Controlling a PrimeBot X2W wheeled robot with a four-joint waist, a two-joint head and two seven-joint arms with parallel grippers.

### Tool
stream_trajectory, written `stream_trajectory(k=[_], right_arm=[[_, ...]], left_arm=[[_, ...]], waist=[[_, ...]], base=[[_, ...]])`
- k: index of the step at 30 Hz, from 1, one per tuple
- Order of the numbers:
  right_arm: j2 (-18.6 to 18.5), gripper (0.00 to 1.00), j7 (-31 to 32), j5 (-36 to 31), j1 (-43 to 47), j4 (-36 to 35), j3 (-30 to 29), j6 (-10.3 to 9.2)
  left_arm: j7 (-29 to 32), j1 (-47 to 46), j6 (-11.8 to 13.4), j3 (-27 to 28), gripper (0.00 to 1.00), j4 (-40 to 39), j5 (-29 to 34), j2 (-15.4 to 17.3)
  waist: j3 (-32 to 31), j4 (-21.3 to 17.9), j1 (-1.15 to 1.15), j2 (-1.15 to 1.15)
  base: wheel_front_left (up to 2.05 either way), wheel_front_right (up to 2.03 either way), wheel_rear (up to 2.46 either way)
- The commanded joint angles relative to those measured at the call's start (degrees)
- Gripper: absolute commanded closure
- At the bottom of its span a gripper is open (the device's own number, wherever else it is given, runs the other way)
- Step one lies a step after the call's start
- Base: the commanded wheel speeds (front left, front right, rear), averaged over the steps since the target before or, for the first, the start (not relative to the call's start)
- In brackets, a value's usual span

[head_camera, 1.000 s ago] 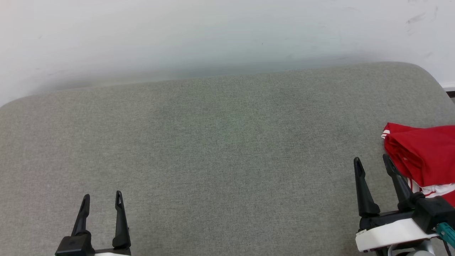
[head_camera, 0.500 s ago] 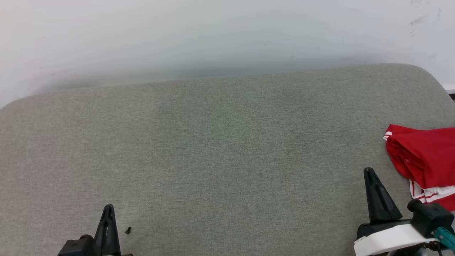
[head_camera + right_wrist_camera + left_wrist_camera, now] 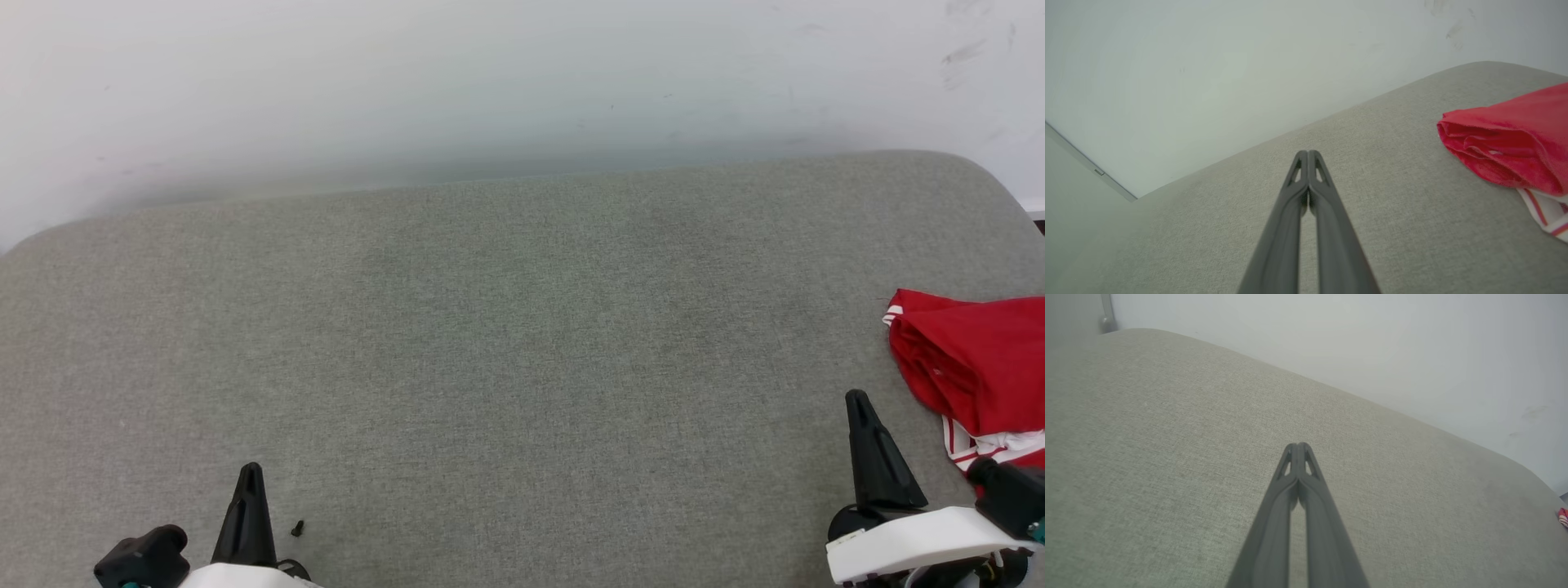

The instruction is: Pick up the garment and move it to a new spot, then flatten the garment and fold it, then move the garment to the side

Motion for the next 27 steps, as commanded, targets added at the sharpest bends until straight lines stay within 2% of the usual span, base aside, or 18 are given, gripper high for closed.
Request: stream_trajectory(k=[1, 13, 27], right_arm=[[-0.46, 1.0, 0.36, 2.42, -1.76, -0.49, -0.28, -0.01], [-0.58, 1.0, 2.98, 14.46, -2.76, 0.69, -0.85, -0.01], [-0.56, 1.0, 5.42, 24.78, -3.62, 1.74, -1.5, -0.01]], left_arm=[[0.42, -1.46, -0.42, 0.27, 1.0, -0.42, -2.28, 0.13], [3.35, -3.71, -1.74, 0.6, 1.0, 1.46, -14.55, 0.16], [5.9, -5.69, -2.91, 0.89, 1.0, 3.09, -25.2, 0.17]], waist=[[-0.03, 0.03, 0.0, 0.0], [-0.33, 0.29, 0.0, 0.0], [-0.62, 0.56, 0.0, 0.0]], base=[[0.0, 0.0, 0.0], [0.0, 0.0, 0.0], [0.0, 0.0, 0.0]])
